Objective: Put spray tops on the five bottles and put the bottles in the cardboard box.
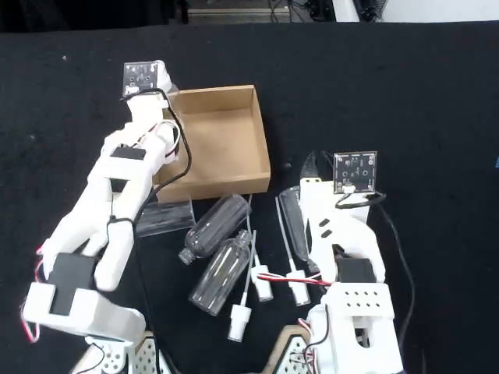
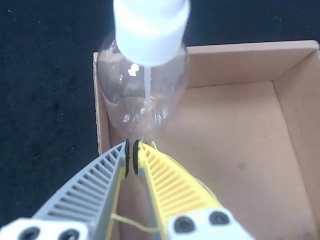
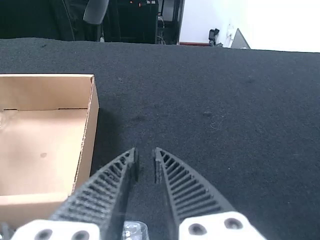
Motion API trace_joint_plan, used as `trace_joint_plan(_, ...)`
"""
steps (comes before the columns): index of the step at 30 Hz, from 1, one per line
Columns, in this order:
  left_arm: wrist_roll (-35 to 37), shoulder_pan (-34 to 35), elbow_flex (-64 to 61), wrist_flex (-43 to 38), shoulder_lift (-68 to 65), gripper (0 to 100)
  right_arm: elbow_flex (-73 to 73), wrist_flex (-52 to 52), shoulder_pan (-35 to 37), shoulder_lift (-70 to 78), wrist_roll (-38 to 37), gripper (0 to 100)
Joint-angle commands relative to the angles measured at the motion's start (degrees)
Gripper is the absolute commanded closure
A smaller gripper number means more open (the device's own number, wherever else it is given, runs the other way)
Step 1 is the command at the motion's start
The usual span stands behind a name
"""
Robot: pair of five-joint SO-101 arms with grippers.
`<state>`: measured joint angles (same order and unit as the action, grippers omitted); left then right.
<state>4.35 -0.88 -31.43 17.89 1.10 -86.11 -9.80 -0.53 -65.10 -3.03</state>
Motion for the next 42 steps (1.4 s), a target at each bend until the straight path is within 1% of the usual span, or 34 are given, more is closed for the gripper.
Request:
trace_joint_plan(1, -0.4, -0.2, 1.9, 3.5, 8.6, 97, 0.3, 1.8, 0.4, -2.0, -0.5, 94.6)
trace_joint_plan(3, -0.4, -0.1, 1.8, 6.8, 10.8, 97, 0.3, 1.7, 0.4, -2.0, -0.5, 94.6)
trace_joint_plan(7, -0.4, 0.0, 2.4, 16.2, 15.8, 97, 0.3, 1.6, 0.4, -2.0, -0.5, 94.6)
trace_joint_plan(9, -1.7, 0.1, 2.4, 20.8, 18.5, 96, 0.3, 1.6, 0.4, -2.0, -0.5, 94.6)
trace_joint_plan(12, -6.6, 2.1, 2.4, 28.2, 21.5, 88, 0.3, 1.6, 0.4, -2.0, -0.5, 94.6)
trace_joint_plan(15, -11.1, 6.5, 2.3, 35.9, 24.2, 83, 0.3, 1.6, 0.4, -2.0, -0.5, 94.6)
trace_joint_plan(19, -23.1, 14.5, 2.4, 44.5, 26.5, 82, 0.3, 1.6, 0.4, -2.0, -0.5, 94.6)
trace_joint_plan(22, -31.4, 18.5, 2.4, 51.2, 28.0, 82, 0.3, 1.6, 0.4, -2.0, -0.5, 94.6)
trace_joint_plan(24, -34.5, 19.8, 2.4, 54.9, 28.2, 82, 0.3, 1.6, 0.4, -2.0, -0.5, 94.6)
trace_joint_plan(27, -35.8, 20.2, 1.7, 59.4, 28.2, 82, 0.3, 1.6, 0.4, -2.0, -0.5, 94.6)
trace_joint_plan(28, -36.2, 19.9, 1.7, 60.5, 28.0, 81, 0.3, 1.6, 0.4, -2.0, -0.5, 94.6)
trace_joint_plan(30, -40.0, 19.1, 1.7, 61.5, 27.9, 77, 0.3, 1.6, 0.4, -2.0, -0.5, 94.6)
trace_joint_plan(33, -45.6, 16.2, 1.7, 63.9, 27.9, 67, 0.3, 1.6, 0.4, -2.0, -0.5, 94.6)
trace_joint_plan(35, -49.8, 14.0, 1.7, 65.8, 27.9, 63, 0.3, 1.6, 0.4, -1.9, -0.5, 94.6)
trace_joint_plan(38, -54.0, 10.6, 0.3, 65.4, 27.9, 65, 0.3, 1.6, 0.4, -1.9, -0.5, 94.6)
trace_joint_plan(42, -57.1, 6.7, -5.8, 59.1, 27.9, 67, 0.3, 1.5, 0.4, -1.8, -0.5, 94.6)
